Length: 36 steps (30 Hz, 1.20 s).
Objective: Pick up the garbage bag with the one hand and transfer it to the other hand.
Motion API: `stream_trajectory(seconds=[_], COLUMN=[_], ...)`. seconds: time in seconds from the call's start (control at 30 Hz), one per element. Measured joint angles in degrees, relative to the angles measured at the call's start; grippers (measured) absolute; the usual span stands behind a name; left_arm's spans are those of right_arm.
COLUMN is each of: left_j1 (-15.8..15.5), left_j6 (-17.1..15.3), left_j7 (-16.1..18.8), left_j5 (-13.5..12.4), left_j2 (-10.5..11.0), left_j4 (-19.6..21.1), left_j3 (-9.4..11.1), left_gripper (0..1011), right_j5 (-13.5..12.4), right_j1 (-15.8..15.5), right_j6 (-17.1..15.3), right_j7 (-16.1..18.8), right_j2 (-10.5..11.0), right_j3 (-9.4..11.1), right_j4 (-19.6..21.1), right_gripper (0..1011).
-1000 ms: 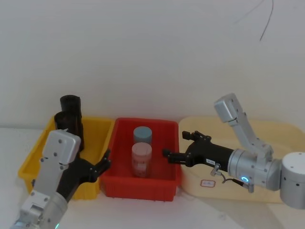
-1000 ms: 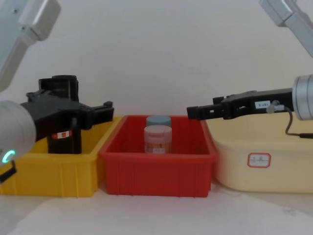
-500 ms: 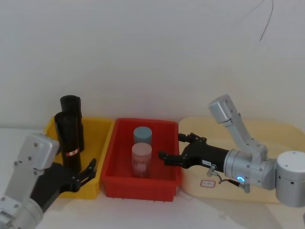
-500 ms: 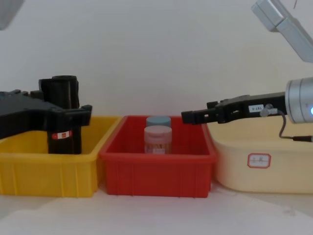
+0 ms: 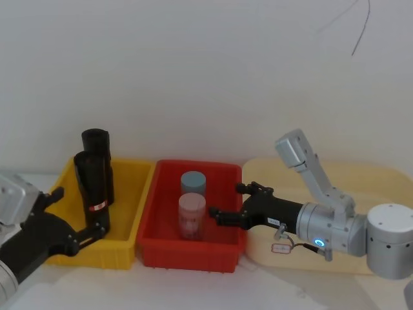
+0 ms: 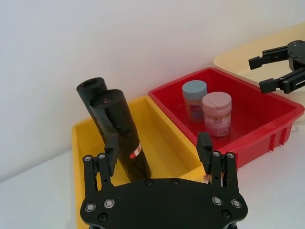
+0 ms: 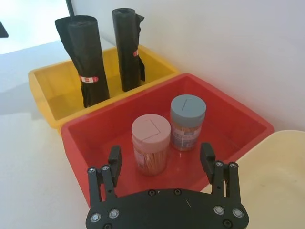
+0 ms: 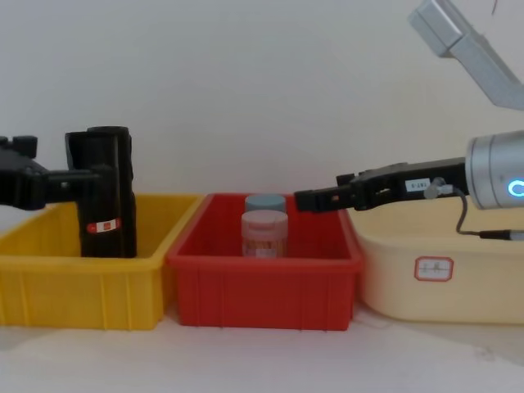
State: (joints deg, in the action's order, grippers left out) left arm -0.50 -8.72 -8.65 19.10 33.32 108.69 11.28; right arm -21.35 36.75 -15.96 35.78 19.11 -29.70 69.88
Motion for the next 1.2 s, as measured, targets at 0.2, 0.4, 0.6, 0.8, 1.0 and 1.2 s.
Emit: stream_trajectory(seconds=[0.2,0.4,0.6,0.8,1.0,1.2], left_j1=[-1.4,-2.7,-3.8,-4.1,-3.8,-3.9], left_j6=[1.5,1.7,0.7,-0.8,-1.7,-2.2], left_j7=[-2.6,-3.5,-3.4,-1.7,0.4,1.4], left_j5=[0.7,0.8,0.9,1.5,2.4,3.3], left_j2=[0.6,0.4,-0.7,-2.5,-4.8,-6.4], left_j4=[-1.5,-2.5,-3.6,-4.7,-5.9,-7.2], left_j3=[-0.7,-0.8,-0.8,-1.6,-2.9,-3.9], left_gripper=[1001,1001,1001,1001,1001,1001], right_j5=[0.0,-0.1,-0.3,-0.5,-0.7,-0.8], right_j1=[0.4,0.8,1.2,1.6,1.9,2.4], right_j6=[-0.1,-0.1,-0.1,0.1,0.1,0.3], right_j7=[0.0,0.0,-0.1,-0.1,0.0,0.0], right_j2=[-0.3,-0.5,-0.7,-0.9,-1.0,-1.3], right_j3=[-0.7,-1.2,-1.7,-2.1,-2.5,-3.0], right_j4=[0.0,0.0,-0.2,-0.6,-1.1,-1.8], right_gripper=[1002,1001,1001,1001,1001,1002])
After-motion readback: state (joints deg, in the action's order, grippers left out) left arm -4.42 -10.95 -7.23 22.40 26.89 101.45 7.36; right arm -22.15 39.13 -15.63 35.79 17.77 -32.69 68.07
